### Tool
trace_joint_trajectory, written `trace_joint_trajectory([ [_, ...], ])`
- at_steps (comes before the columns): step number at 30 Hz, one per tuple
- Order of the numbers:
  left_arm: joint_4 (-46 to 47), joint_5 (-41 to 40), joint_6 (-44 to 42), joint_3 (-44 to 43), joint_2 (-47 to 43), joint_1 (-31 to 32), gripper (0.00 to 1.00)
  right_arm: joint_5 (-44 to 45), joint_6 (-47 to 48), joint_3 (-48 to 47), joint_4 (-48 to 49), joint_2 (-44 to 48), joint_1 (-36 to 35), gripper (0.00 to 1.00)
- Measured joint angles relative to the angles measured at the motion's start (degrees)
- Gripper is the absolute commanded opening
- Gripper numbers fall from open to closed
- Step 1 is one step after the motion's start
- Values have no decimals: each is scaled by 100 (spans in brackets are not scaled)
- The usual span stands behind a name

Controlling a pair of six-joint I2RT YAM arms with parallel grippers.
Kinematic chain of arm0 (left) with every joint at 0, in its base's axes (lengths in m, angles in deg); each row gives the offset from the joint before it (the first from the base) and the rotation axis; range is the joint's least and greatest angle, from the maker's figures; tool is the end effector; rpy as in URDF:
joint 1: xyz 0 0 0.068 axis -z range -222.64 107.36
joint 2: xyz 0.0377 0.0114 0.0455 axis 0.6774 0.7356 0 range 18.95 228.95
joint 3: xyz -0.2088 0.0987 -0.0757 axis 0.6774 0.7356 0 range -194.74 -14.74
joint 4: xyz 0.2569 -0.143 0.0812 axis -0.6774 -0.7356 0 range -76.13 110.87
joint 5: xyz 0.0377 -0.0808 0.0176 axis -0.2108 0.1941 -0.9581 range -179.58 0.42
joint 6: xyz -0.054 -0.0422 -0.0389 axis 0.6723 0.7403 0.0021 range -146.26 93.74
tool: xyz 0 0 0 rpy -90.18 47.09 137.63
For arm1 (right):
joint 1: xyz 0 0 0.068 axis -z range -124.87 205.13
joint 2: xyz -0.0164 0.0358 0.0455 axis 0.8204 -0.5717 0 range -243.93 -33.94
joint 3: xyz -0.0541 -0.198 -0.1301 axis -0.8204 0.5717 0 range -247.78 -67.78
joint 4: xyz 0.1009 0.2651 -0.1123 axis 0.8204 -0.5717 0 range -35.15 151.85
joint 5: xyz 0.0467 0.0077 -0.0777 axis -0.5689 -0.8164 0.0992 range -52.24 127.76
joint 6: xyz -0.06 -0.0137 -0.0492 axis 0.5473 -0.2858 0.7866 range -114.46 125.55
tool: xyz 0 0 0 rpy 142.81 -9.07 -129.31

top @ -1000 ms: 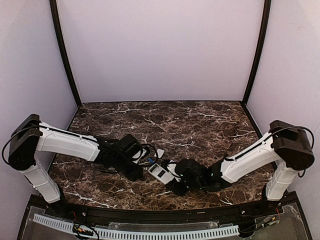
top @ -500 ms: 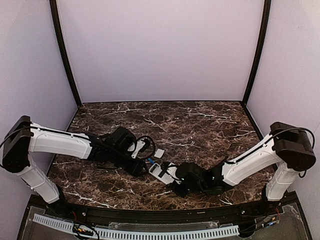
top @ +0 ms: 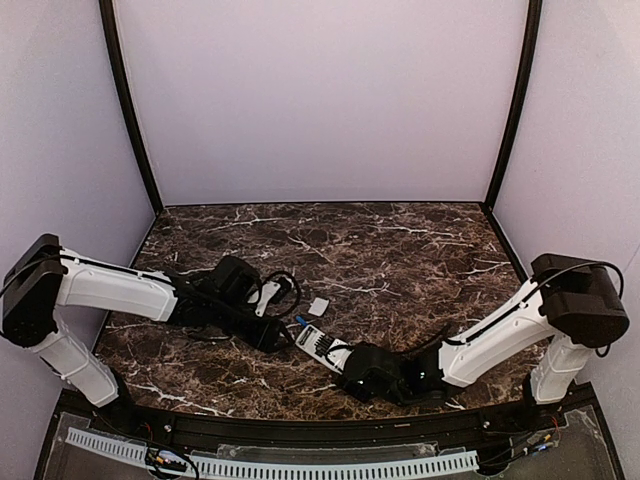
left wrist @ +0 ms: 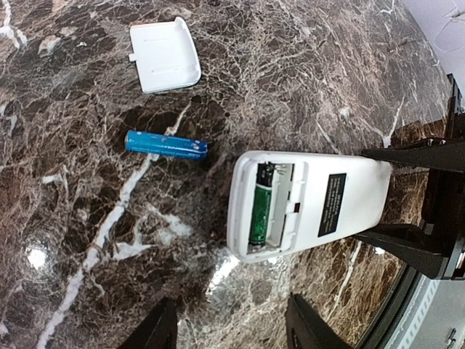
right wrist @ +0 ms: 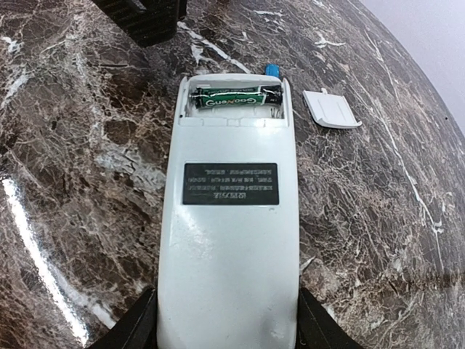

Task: Load the batteries into the remote control
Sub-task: Adjust the battery in the battery compartment.

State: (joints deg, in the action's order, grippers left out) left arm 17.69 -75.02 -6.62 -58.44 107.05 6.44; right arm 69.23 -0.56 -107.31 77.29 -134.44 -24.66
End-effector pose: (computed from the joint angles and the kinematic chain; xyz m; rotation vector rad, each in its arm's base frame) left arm 0.2205 -0.2803 0.0828 0.7686 2.4290 -0.8258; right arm 0.0966 0.3368 0.0233 -1.1241 1.9259 0.1602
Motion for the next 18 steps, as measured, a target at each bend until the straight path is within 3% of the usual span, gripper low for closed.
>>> trace_joint_trajectory([
  [9,494,306,72,210,-57,-57,61,308,160,-15,94,-83,-136,0],
  [18,654,170,-92,197,-20,-44,57,348,245,-15,122,-96,-160,0],
])
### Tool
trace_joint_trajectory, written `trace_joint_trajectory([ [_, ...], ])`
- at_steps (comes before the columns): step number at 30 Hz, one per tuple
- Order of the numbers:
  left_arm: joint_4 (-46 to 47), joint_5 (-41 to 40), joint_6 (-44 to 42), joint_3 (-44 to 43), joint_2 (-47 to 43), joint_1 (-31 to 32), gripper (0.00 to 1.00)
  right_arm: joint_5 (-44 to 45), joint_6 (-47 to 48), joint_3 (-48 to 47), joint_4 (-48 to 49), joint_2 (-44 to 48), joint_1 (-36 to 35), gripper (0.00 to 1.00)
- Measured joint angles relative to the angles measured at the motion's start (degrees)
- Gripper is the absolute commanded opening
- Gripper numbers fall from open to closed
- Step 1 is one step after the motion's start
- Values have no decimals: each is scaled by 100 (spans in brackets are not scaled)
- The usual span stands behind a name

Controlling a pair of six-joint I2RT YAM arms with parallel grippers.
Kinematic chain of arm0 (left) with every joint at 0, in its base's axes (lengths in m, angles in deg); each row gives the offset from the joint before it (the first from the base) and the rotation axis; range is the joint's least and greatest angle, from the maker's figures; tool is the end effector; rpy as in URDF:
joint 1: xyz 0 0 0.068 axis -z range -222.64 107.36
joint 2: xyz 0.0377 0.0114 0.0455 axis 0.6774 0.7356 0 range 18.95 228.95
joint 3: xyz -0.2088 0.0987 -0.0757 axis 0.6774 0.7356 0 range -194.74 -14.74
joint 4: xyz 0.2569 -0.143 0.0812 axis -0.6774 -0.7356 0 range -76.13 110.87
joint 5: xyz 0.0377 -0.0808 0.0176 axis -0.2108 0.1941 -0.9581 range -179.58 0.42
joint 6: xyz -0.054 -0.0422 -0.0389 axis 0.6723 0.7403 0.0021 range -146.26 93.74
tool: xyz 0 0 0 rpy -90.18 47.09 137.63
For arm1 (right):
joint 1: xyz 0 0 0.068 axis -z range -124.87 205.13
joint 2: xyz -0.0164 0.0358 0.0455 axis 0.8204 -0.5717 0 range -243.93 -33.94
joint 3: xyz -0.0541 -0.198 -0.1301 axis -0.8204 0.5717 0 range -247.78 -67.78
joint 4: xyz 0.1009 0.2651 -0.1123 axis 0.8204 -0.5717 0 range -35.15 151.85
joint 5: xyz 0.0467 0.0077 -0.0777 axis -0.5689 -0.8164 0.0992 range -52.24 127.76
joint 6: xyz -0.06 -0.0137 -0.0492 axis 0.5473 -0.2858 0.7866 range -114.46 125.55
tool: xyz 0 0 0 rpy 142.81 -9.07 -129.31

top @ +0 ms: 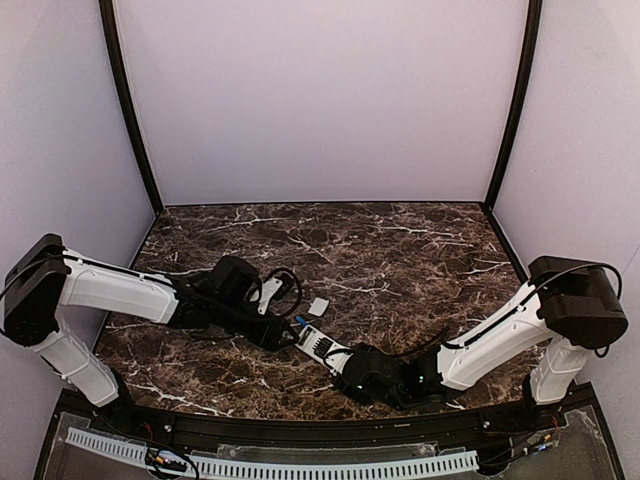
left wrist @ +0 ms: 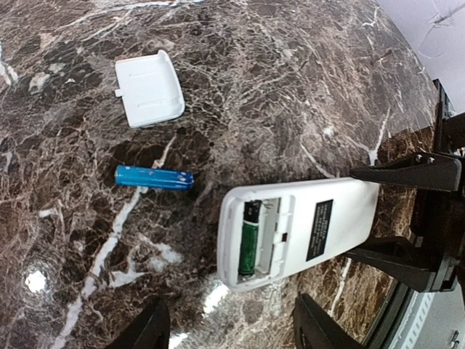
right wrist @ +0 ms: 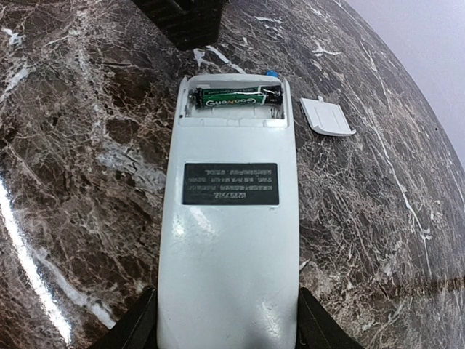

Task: Load the batteries into the remote control
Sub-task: Adjust the battery in the battery compartment.

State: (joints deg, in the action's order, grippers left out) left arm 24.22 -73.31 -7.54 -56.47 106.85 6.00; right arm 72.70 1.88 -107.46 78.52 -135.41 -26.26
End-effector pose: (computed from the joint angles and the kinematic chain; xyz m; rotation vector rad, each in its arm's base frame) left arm 0.2225 -0.2814 0.0837 0.7835 2.3370 -0.8885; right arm 0.0905 0.3385 0.0221 -1.1441 1.8703 0.1027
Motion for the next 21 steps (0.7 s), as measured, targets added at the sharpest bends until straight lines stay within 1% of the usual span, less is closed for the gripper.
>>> trace_joint_trajectory([
  [5,-39,-378,-238,-262,391,197,55,-15,2,0,2,0,0,0],
  [9,-35,-549,-372,-433,664,391,51,-74,2,0,20,0,0,0],
  [11,-44,-625,-417,-435,708,439,48,-94,7,4,35,2,0,0],
  [13,-44,-695,-446,-435,717,442,43,-131,13,26,63,15,0,0],
  [16,-42,-785,-485,-439,717,439,41,-212,22,57,98,37,0,0],
  [19,-42,-833,-507,-442,717,435,36,-260,28,72,118,52,0,0],
  [21,-44,-839,-511,-444,726,437,36,-304,28,83,129,61,0,0],
])
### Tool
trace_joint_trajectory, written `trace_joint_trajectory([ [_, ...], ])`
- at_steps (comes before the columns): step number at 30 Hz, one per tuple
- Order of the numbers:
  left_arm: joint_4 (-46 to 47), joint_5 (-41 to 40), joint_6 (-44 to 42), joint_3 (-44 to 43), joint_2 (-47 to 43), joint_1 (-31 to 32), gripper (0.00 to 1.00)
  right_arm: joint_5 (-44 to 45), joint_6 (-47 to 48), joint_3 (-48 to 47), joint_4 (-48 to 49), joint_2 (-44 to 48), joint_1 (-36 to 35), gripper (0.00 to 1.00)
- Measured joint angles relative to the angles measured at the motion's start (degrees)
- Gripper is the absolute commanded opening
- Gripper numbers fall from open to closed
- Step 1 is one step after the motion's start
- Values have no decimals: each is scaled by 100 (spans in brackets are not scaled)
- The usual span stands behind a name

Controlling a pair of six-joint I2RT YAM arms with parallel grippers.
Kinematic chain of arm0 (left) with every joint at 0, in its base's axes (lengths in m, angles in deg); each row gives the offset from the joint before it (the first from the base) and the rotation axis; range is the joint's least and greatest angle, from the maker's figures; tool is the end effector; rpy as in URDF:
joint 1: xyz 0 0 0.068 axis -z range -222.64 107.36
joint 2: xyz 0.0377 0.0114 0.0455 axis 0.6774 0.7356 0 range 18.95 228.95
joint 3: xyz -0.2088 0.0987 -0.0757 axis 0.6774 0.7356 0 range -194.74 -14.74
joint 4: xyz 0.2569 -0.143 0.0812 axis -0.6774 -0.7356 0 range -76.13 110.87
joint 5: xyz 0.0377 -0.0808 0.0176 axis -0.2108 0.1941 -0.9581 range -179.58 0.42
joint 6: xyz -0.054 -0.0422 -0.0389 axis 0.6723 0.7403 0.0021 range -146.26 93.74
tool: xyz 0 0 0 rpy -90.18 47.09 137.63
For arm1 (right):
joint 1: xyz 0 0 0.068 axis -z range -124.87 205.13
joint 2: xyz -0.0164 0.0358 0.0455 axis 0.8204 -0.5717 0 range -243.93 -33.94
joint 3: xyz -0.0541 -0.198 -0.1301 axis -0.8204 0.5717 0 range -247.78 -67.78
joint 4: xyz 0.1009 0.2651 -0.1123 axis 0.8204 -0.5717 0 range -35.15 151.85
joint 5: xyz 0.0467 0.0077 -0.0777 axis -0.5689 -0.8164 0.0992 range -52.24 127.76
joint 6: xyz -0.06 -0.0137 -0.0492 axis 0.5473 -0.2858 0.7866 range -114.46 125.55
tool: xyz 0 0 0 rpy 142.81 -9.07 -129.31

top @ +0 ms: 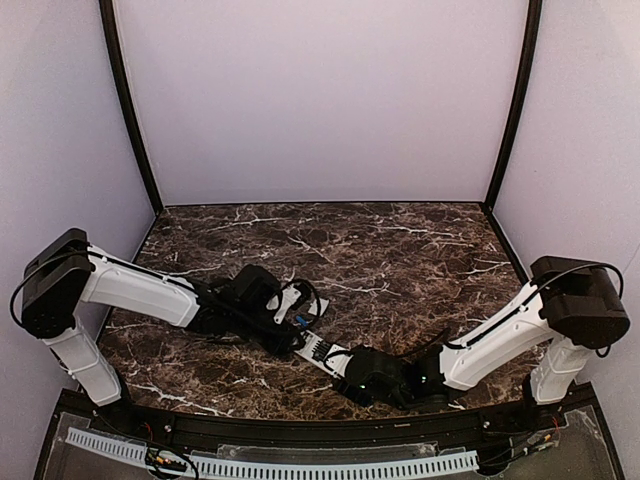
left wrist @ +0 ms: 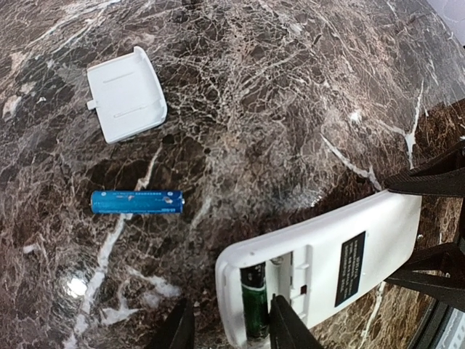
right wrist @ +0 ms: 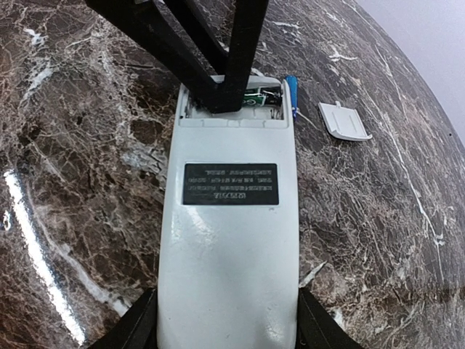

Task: Load the batteries into the remote control
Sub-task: Adjust the battery in the battery compartment.

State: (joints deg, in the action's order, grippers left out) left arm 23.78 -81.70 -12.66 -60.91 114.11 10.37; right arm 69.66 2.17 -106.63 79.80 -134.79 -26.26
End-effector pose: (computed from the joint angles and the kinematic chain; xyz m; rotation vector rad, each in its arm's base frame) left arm 0.2182 -0.3051 0.0639 0.9028 2.3159 -0.6932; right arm 0.0875 0.3388 0.0222 -1.1727 1.8697 0.1636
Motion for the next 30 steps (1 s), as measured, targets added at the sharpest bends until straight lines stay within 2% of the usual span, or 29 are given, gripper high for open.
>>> trace_joint_trajectory([
  [5,-103,-52,-120,-103,105,33,41,-87,0,26,13,26,0,0],
  [12,-433,-387,-310,-284,236,195,30,-149,-2,26,22,31,-2,0],
  [17,-590,-444,-400,-341,289,251,16,-216,0,42,22,57,0,0],
  [20,-647,-485,-321,-380,293,264,14,-210,-28,52,31,59,-2,0],
  [26,-758,-520,-337,-442,315,269,36,-232,-7,52,31,59,0,0],
  [30,-859,-616,-372,-457,321,269,43,-269,13,52,37,59,0,0],
])
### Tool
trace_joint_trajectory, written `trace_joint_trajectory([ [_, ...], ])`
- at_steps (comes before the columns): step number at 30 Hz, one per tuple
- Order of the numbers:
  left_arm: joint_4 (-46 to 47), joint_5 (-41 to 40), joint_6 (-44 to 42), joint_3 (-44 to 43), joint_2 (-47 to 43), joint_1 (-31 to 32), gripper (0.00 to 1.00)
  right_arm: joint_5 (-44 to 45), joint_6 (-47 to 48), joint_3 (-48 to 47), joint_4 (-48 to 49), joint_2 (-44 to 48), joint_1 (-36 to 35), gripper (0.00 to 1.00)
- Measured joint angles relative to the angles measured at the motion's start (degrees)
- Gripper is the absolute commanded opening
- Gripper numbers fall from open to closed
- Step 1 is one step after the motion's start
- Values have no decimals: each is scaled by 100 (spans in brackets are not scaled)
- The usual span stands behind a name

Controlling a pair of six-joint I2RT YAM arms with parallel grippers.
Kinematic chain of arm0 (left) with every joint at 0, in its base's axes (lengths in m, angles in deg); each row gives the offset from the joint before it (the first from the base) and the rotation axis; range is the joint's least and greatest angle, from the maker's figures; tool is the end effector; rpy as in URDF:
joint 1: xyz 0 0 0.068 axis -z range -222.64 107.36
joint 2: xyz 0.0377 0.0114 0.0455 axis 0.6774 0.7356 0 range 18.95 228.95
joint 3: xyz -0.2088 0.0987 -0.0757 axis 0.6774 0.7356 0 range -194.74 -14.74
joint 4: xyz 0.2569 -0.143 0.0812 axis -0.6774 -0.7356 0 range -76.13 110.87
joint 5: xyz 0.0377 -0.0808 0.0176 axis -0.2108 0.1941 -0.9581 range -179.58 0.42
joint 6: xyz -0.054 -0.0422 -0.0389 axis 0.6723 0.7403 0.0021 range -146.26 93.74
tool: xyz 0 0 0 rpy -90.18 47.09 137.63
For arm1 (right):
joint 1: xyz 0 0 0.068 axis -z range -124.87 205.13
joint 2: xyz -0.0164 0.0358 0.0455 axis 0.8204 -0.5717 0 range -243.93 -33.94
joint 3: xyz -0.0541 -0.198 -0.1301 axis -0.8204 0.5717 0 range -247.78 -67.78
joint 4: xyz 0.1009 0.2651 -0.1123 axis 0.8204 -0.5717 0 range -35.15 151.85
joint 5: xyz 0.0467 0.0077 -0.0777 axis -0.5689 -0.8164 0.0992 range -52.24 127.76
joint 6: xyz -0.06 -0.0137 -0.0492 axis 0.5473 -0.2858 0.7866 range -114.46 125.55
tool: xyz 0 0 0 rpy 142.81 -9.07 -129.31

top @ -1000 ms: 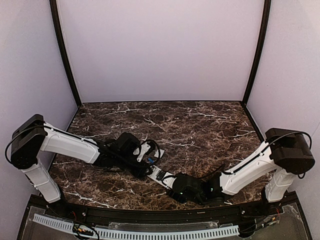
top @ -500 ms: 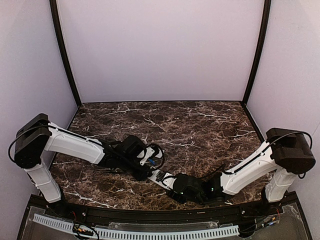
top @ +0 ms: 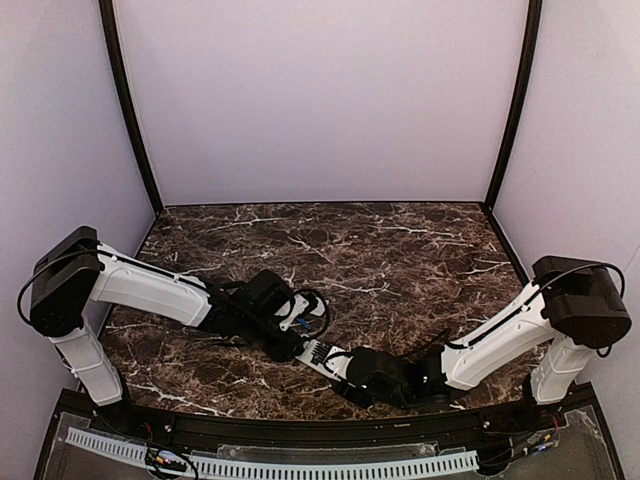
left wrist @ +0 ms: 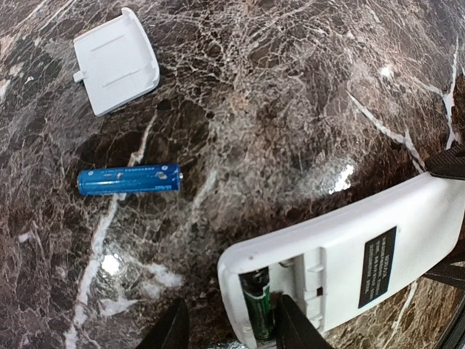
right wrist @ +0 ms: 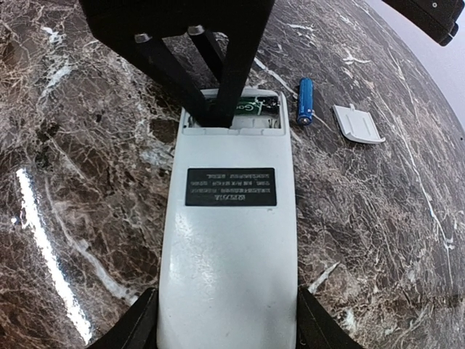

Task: Load the batteries into the remote control
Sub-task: Adjust the battery in the battery compartment, then pick up the battery from the center of the board.

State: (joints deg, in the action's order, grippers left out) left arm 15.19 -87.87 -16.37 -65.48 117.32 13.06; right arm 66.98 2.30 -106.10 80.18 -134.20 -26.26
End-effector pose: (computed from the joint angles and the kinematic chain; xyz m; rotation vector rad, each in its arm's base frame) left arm 0.2119 -0.3142 0.0560 1.0139 2.3668 -0.4948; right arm 0.0848 0.3389 0.0225 -1.2020 1.8724 0.2117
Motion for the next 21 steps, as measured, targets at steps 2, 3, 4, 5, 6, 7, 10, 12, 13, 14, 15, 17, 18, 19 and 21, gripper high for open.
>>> trace_joint_trajectory([
  [2,-44,-2,2,-22,9,-4,45,-9,2,0,0,0,-2,0],
  [3,-44,15,7,-26,9,-9,45,-9,0,0,0,0,-2,0],
  [4,-44,37,17,-26,9,-11,47,-11,0,0,0,0,-2,0],
  [5,-42,61,22,-26,9,-22,47,-9,0,0,0,0,-2,0],
  [6,-42,87,37,-26,9,-35,49,-11,0,0,0,0,-2,0],
  [7,-37,144,55,-26,9,-63,51,-13,2,0,0,0,-2,0],
  [10,-15,343,122,-15,-26,-160,53,-31,2,0,2,2,-2,0],
  [12,57,522,181,55,-168,-286,53,-79,2,0,11,4,-2,0],
  [13,105,619,221,101,-267,-358,52,-111,2,0,15,4,-2,0],
  [14,138,688,247,131,-352,-413,52,-136,2,0,17,7,-2,0],
  [15,195,785,286,170,-452,-479,51,-155,2,0,20,7,-2,0],
  [17,317,946,352,240,-638,-590,50,-203,2,0,24,11,-2,0],
  [18,369,1008,380,254,-695,-627,50,-232,2,0,31,11,-2,0],
  [19,404,1051,402,254,-721,-638,50,-249,2,0,35,11,-2,0],
  [21,487,1145,435,254,-734,-643,48,-271,0,0,35,11,-2,0],
])
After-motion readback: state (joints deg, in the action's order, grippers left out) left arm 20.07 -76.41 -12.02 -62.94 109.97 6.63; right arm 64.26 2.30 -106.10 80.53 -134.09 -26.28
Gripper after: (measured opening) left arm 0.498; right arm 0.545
